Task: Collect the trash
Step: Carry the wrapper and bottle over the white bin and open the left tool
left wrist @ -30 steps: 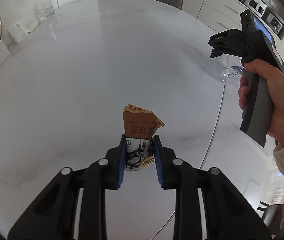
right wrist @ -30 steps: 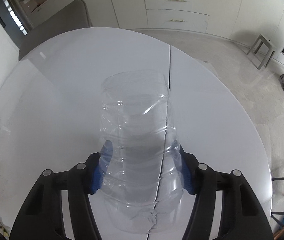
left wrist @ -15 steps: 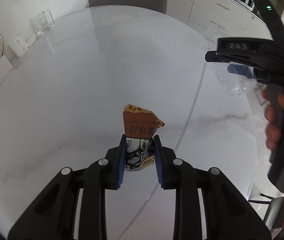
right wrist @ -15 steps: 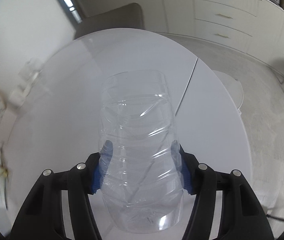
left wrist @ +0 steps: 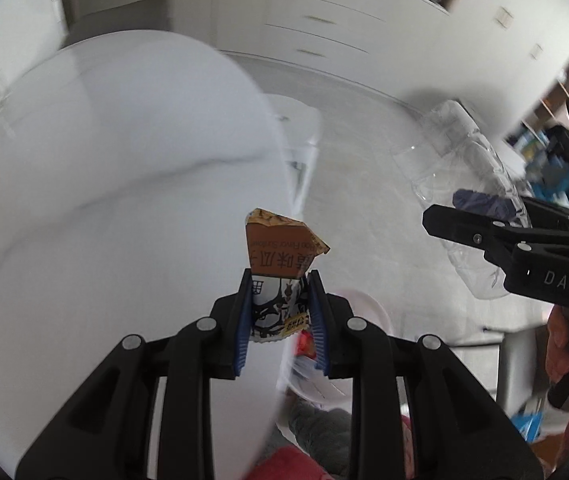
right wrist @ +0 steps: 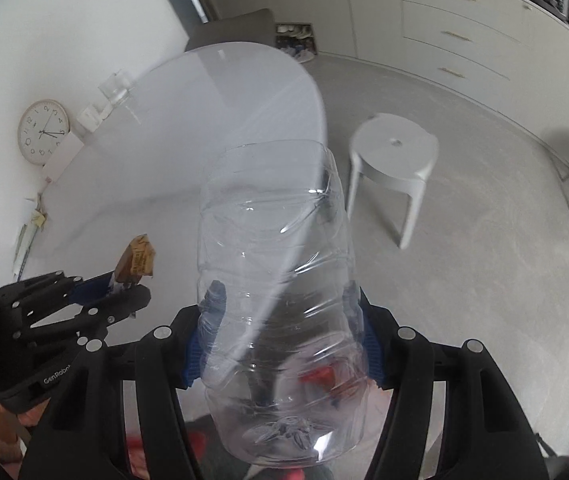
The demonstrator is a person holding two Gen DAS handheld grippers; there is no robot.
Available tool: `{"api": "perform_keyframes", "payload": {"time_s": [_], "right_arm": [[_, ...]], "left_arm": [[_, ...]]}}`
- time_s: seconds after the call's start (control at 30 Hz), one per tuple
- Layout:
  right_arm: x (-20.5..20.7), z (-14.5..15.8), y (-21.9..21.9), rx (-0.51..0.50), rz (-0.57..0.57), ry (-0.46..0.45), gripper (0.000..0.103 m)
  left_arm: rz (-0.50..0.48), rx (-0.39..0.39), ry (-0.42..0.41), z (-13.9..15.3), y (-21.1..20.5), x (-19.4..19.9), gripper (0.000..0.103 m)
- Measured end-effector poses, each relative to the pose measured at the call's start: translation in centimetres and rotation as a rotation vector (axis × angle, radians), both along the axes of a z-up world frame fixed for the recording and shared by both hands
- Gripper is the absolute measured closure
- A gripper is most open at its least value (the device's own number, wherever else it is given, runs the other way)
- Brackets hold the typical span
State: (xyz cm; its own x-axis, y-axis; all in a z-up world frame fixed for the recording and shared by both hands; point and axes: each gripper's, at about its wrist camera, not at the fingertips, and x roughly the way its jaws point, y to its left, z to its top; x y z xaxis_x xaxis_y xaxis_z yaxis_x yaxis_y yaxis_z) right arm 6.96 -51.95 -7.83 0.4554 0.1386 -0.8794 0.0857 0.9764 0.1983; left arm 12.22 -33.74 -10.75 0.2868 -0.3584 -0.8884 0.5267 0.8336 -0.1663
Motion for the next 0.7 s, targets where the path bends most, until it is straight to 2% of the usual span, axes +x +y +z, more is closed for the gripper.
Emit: {"api": "perform_keyframes", "payload": {"time_s": [0.13,0.4,0.5,0.57,0.6,0.7], "right_arm": [[-5.2,-1.3,-3.2,-0.024,-0.037,0.030,0.041],[-10.2,-4.4,-6.6,0.014,-0.121,0.083,0.041],[-10.2,-5.2,-6.7,0.022,-0.128,0.100,0.041],[-10.5,-6.2,-6.9,0.032,-0.139,0.124,0.041],[-10.6,-6.5,-7.0,0.036,-0.143,0.131,0.041],[-10.7,-7.5,-7.0,0.049,-0.165,0.154,0.041]], "left_arm": [[-0.132,0.040,0.013,-1.8,-5.6,-4.6,0.077],[-0.228,0.139,0.075,-7.4,-10.7,-8.5,0.076],[-0.242,0.165,0.106,-11.2,-11.8,-8.0,0.076],[-0.253,0.187,0.153,-14.7,-13.1,-7.8,0.066],[-0.256,0.205,0.194,-16.6,-13.5,-7.6,0.065],[-0.256,0.241,0.276,-19.6,-14.2,-7.7,0.059]]}}
